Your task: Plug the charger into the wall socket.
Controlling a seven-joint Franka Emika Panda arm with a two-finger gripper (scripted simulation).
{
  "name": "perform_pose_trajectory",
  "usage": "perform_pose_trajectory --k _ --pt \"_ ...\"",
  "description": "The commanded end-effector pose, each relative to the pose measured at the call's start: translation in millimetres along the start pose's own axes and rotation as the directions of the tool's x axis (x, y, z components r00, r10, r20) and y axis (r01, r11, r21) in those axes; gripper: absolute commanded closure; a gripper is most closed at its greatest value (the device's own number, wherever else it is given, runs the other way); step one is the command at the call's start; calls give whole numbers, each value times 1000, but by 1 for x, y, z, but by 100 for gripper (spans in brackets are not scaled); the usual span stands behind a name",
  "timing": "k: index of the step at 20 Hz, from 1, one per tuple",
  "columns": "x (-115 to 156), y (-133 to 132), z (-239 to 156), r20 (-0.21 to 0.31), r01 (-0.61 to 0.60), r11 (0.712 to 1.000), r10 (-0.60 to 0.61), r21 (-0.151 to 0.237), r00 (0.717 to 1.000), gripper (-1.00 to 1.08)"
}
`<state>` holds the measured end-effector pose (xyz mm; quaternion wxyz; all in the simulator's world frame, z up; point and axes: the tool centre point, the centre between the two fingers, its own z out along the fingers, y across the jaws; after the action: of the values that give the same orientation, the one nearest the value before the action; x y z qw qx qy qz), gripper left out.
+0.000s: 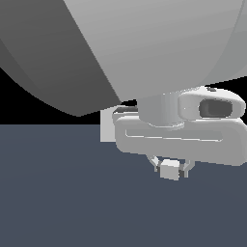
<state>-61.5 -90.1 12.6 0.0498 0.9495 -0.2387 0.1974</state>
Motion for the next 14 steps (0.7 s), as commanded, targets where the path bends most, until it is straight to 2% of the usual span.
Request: perform_pose_trajectory --k 1,8,14 --pt "1 -2 -1 -1 11 1000 -11 5 1000 108" --pt "10 -16 -13 -7 111 993 -111 47 994 108" --pt "19 -37 -31 -22 247 964 -246 103 969 108"
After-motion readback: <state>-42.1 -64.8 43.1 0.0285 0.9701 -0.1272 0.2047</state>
